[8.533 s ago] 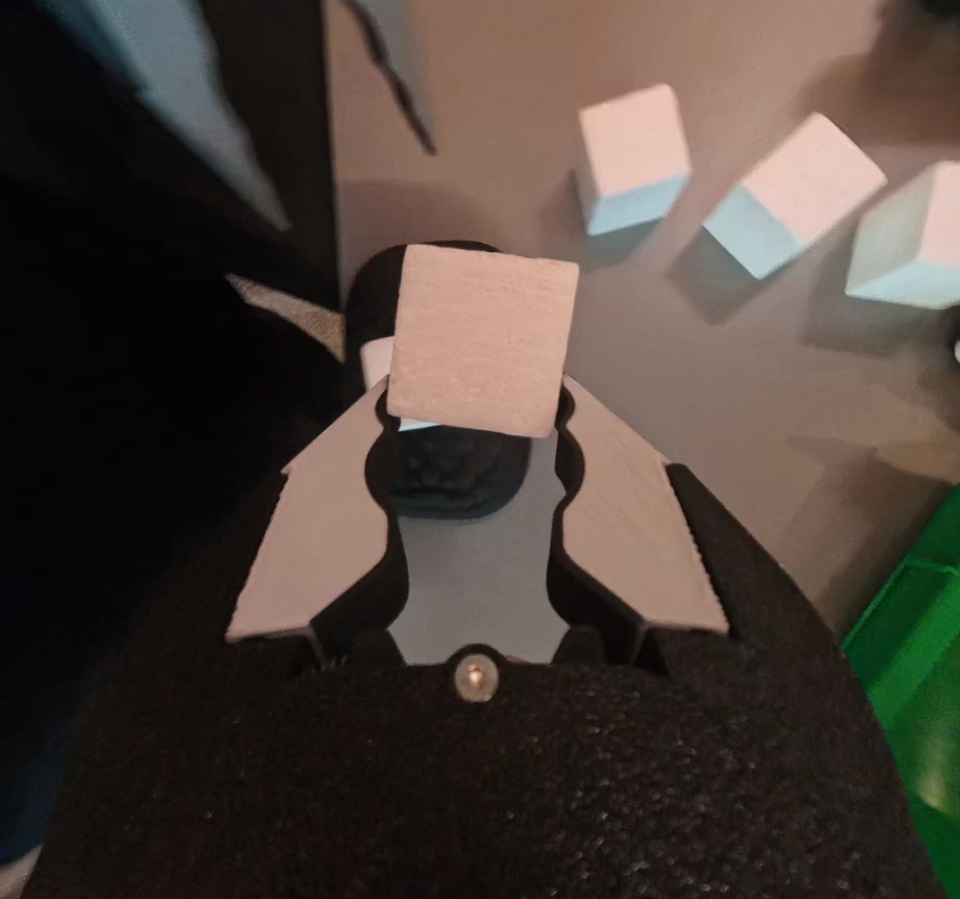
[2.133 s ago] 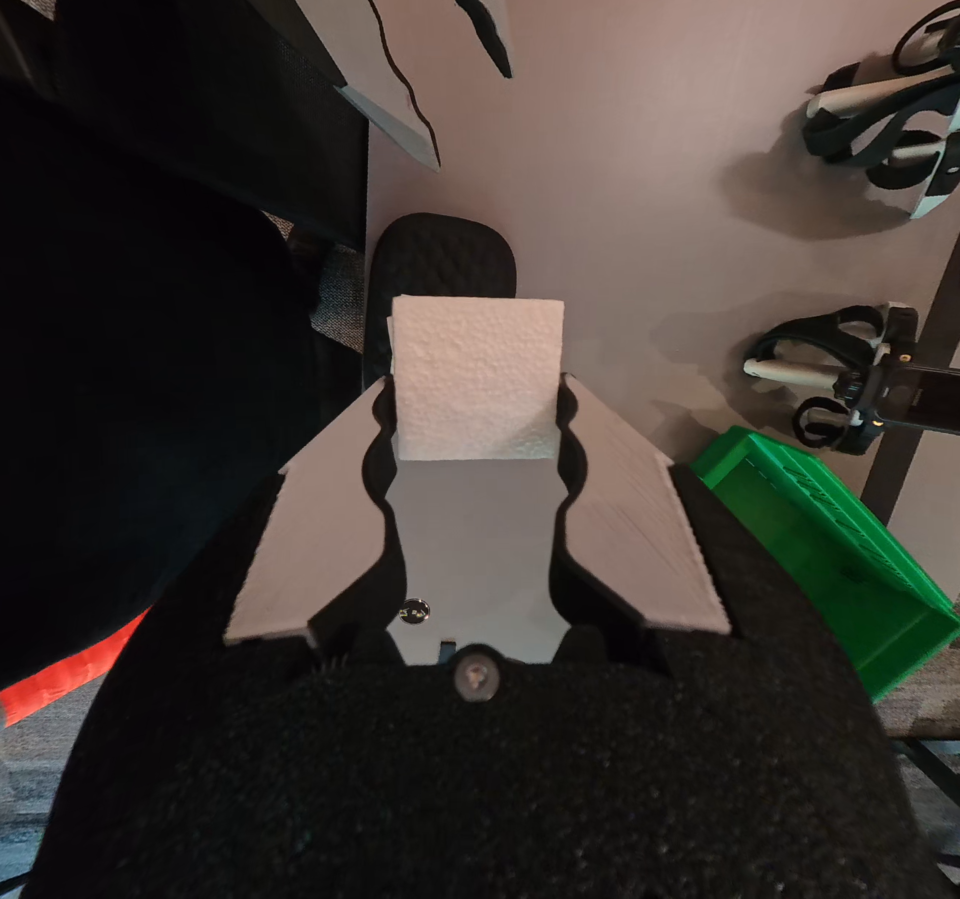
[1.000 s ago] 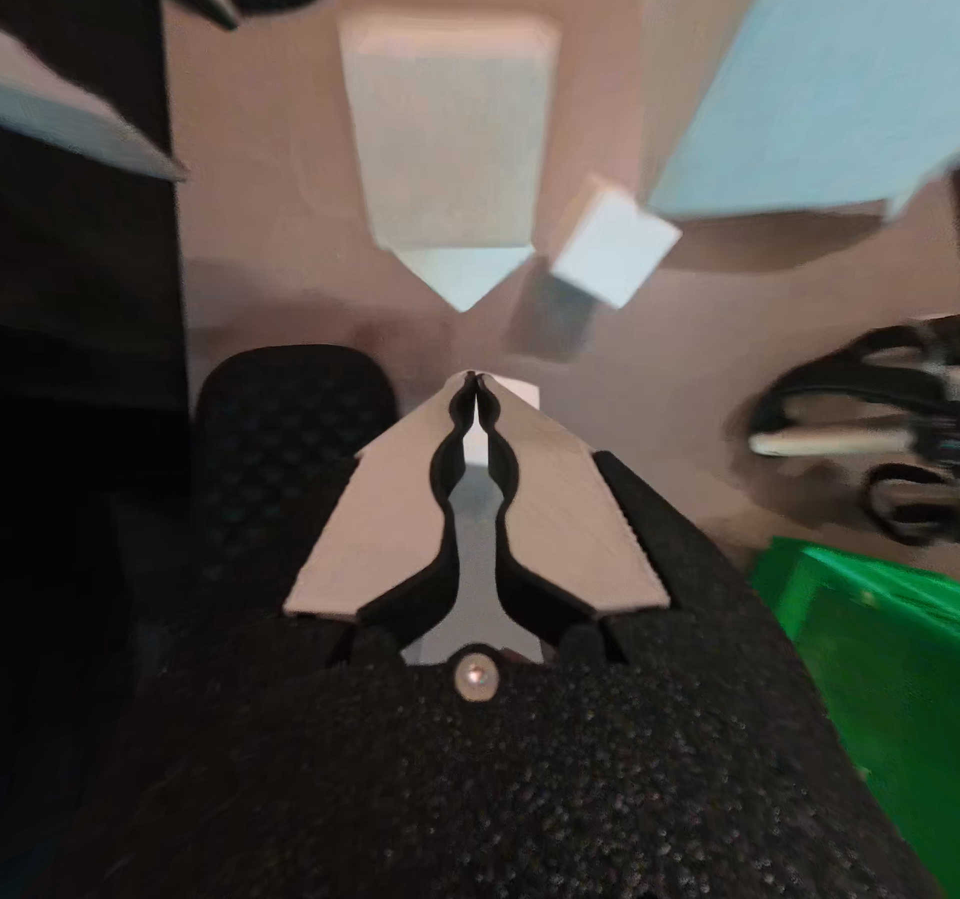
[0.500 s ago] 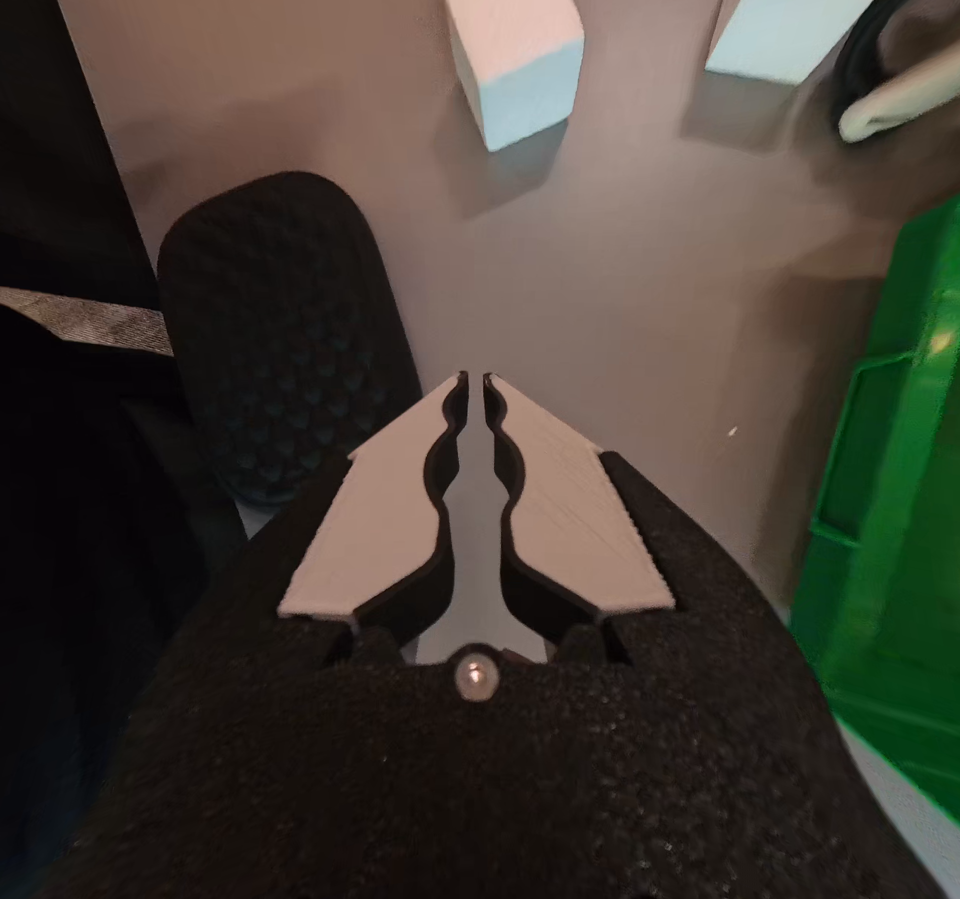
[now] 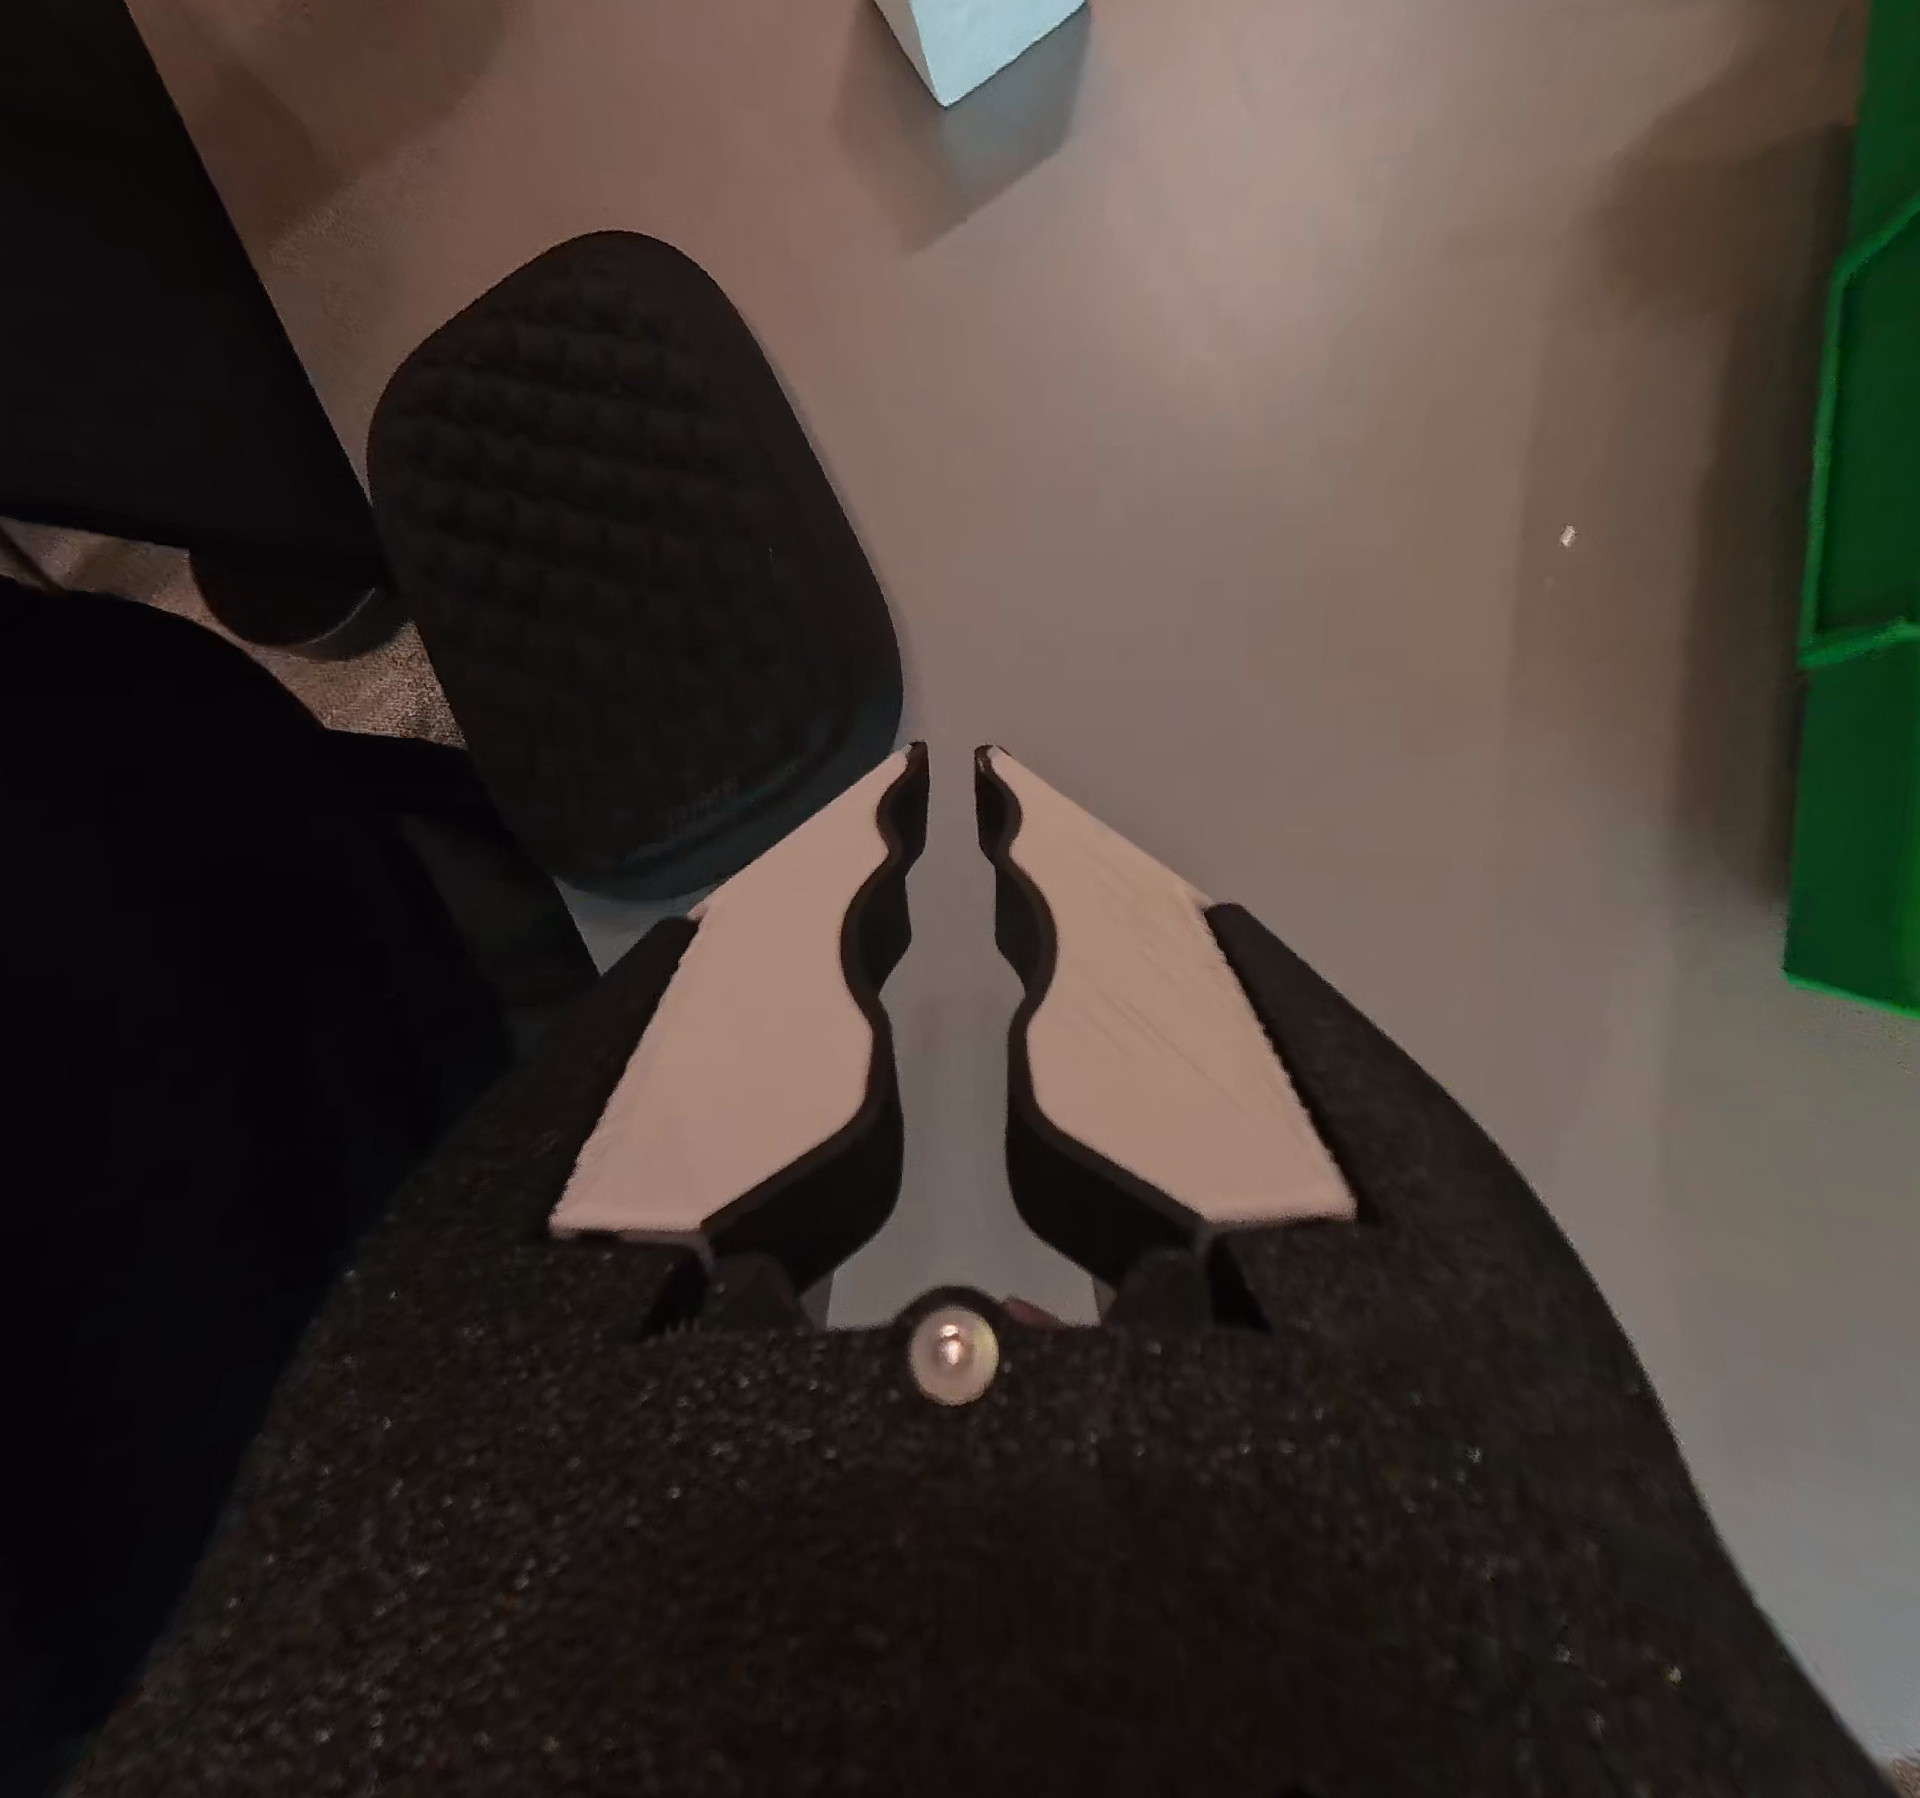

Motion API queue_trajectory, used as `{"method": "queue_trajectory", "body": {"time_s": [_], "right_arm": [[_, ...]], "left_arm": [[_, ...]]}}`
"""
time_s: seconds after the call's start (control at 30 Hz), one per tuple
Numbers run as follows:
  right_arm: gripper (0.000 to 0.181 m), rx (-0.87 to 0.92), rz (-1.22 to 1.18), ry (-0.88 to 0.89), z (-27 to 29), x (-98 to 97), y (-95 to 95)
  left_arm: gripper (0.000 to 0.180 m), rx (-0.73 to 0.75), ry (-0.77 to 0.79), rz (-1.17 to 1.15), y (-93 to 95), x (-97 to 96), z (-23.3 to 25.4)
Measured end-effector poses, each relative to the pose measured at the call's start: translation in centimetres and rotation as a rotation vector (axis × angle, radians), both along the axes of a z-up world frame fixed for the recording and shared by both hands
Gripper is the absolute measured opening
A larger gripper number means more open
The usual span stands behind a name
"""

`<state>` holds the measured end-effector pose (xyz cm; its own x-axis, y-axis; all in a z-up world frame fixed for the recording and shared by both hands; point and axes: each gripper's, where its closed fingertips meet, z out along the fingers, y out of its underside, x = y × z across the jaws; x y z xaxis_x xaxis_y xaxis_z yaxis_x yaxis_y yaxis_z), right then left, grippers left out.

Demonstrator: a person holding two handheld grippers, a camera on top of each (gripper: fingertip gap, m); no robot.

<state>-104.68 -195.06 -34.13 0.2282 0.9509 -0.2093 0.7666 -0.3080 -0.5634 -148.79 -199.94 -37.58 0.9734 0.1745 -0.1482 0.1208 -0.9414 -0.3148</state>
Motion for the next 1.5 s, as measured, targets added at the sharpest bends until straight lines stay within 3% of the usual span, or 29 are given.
{"method": "queue_trajectory", "body": {"time_s": [0.03,0.07,0.13,0.2,0.3,0.4,0.6,0.73,0.8,0.97,1.03,1.17,1.23,1.47,1.5], "right_arm": [[0.008,0.004,-0.011,0.000,0.2,0.4,0.0],[0.008,0.008,-0.022,0.001,0.4,0.8,0.1],[0.008,0.016,-0.042,0.002,0.8,1.6,0.2],[0.008,0.029,-0.061,0.002,1.2,2.3,0.4],[0.008,0.024,-0.085,0.007,1.4,3.0,0.7],[0.008,0.015,-0.089,0.005,1.2,2.9,1.0],[0.008,0.039,-0.025,0.023,2.0,0.2,0.9],[0.009,0.051,0.018,0.019,2.1,-0.9,0.0],[0.009,0.060,0.034,0.009,1.8,-1.0,-0.4],[0.011,0.026,0.051,0.030,1.5,-2.3,-1.0],[0.023,0.011,0.072,0.049,1.9,-3.9,-1.0],[0.053,-0.013,0.119,0.067,2.5,-8.7,-0.2],[0.072,-0.018,0.150,0.049,2.2,-11.7,0.4],[0.076,0.179,0.396,-0.136,-1.8,-19.9,3.3],[0.090,0.224,0.418,-0.187,-2.5,-20.4,4.0]], "left_arm": [[0.068,-0.015,-0.036,-0.008,0.1,0.3,-0.8],[0.058,-0.018,-0.053,-0.023,0.3,0.6,-1.2],[0.057,-0.005,-0.102,-0.085,1.0,2.3,-0.7],[0.057,0.100,-0.182,-0.277,2.9,7.1,2.1],[0.058,0.182,-0.297,-0.812,2.2,19.3,7.1],[0.058,0.127,-0.240,-1.279,-1.7,28.6,8.1],[0.058,-0.007,-0.248,-1.465,-4.2,35.1,4.1],[0.059,-0.102,-0.175,-1.480,-5.2,34.2,0.6],[0.068,-0.073,-0.147,-1.488,-5.2,34.1,0.4],[0.085,-0.047,-0.171,-1.380,-5.0,32.7,2.4],[0.084,-0.009,-0.190,-1.317,-5.4,31.9,4.7],[0.087,0.161,-0.234,-1.070,-6.0,30.2,9.8],[0.082,0.221,-0.182,-0.891,-6.1,27.7,11.0],[0.081,0.307,0.007,-0.370,-7.4,19.6,10.6],[0.079,0.303,0.030,-0.336,-7.6,18.9,10.4]]}}
